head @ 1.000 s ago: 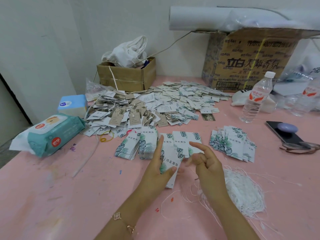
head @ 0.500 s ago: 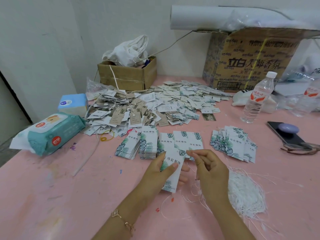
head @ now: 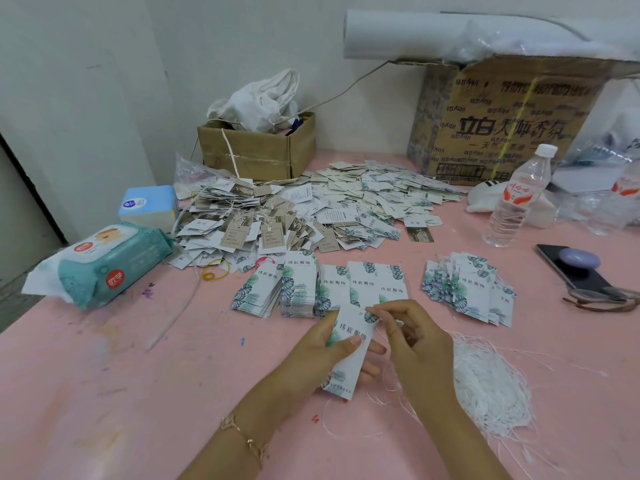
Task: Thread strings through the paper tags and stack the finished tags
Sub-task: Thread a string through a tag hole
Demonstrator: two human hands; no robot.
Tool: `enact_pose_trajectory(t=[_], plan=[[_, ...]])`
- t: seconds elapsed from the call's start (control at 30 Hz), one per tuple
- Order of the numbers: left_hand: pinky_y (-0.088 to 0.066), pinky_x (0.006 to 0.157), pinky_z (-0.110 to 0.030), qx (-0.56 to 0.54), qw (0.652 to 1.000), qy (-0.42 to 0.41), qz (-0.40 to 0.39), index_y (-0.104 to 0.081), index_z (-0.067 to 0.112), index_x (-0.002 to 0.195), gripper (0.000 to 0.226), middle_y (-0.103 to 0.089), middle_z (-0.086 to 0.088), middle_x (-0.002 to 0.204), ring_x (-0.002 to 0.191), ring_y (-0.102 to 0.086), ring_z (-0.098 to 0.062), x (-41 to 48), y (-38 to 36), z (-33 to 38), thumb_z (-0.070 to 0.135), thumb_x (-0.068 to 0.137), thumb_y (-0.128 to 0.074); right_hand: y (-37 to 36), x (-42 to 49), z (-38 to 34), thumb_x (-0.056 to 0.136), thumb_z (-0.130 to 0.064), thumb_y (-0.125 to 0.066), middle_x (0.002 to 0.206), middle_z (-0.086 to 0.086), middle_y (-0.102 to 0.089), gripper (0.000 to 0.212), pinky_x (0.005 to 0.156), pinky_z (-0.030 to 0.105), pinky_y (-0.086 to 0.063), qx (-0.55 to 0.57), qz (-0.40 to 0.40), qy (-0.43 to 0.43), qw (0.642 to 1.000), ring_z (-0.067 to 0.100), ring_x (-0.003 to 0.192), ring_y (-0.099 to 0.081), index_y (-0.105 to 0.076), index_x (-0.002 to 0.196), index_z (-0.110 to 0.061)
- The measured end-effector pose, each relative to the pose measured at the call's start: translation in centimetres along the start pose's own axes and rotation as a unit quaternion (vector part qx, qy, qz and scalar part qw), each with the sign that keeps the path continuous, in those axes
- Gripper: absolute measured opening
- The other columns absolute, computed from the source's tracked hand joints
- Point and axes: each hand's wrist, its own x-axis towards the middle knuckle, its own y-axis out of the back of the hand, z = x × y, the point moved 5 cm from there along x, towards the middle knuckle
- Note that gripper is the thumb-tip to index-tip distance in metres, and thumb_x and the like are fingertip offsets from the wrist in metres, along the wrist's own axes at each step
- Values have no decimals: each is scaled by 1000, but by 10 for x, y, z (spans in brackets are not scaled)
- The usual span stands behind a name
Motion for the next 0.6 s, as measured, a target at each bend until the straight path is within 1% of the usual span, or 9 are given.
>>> enact_pose_trajectory(t=[0.07,0.17,0.23,0.3,0.33,0.4,0.43,0.5,0.6], plan=[[-60,75,-40,-2,1000,-2,2,-55,22,124,28,-73,-15,104,78,-70,-27,0,-1,0,11,99,-52,1,0,-1,90,-32,-63,79,-11,-70,12,49,29,-39,7,14,4,1000,8,49,-46,-66,91,-44],[-59,67,-36,-22,1000,-9,19,-57,18,122,26,-73,-16,98,72,-69,-24,1,-1,2,9,98,-52,1,-2,-4,87,-37,-59,64,-9,-62,14,48,15,-32,-24,10,21,999,6,48,-42,-66,94,-47],[-59,64,-35,-39,999,-12,28,-58,17,120,24,-73,-16,93,68,-69,-24,1,-1,3,8,98,-52,-1,-4,-6,87,-34,-59,60,-12,-58,18,48,10,-29,-32,0,24,999,5,49,-43,-66,96,-48],[-59,64,-35,-59,998,-11,25,-58,16,120,24,-73,-17,93,69,-68,-25,1,-1,3,8,98,-52,-2,-4,-7,90,-28,-62,61,-10,-59,21,49,10,-29,-29,-8,29,999,5,48,-42,-67,97,-47],[-59,65,-36,-65,998,-12,19,-59,17,120,24,-72,-18,94,71,-68,-26,1,-1,3,9,98,-52,-2,-5,-8,91,-27,-63,61,-7,-60,20,49,13,-30,-18,-5,24,1000,5,47,-40,-67,97,-46],[-58,66,-37,-63,998,-23,13,-58,18,121,25,-72,-18,95,71,-68,-27,2,-1,3,11,98,-51,1,-4,-7,89,-36,-61,62,-3,-61,12,47,20,-31,27,29,-6,999,6,45,-36,-69,94,-43],[-58,67,-37,-55,998,-33,17,-57,20,122,26,-72,-17,94,71,-67,-26,2,-1,4,12,99,-51,4,-4,-7,88,-41,-59,64,-6,-63,10,45,20,-30,45,54,-21,997,6,43,-34,-68,91,-42],[-57,66,-35,-12,997,-68,39,-55,26,123,27,-72,-12,93,70,-67,-22,3,1,5,14,100,-48,7,-3,-7,92,-37,-57,76,-15,-70,11,40,19,-29,58,81,-36,994,4,40,-32,-66,86,-41],[-57,70,-34,55,988,-123,73,-52,40,125,31,-72,-8,97,76,-68,-21,3,4,9,19,103,-44,3,-3,-7,95,-28,-55,87,-16,-73,15,41,19,-31,62,57,-45,995,5,40,-35,-63,84,-36]])
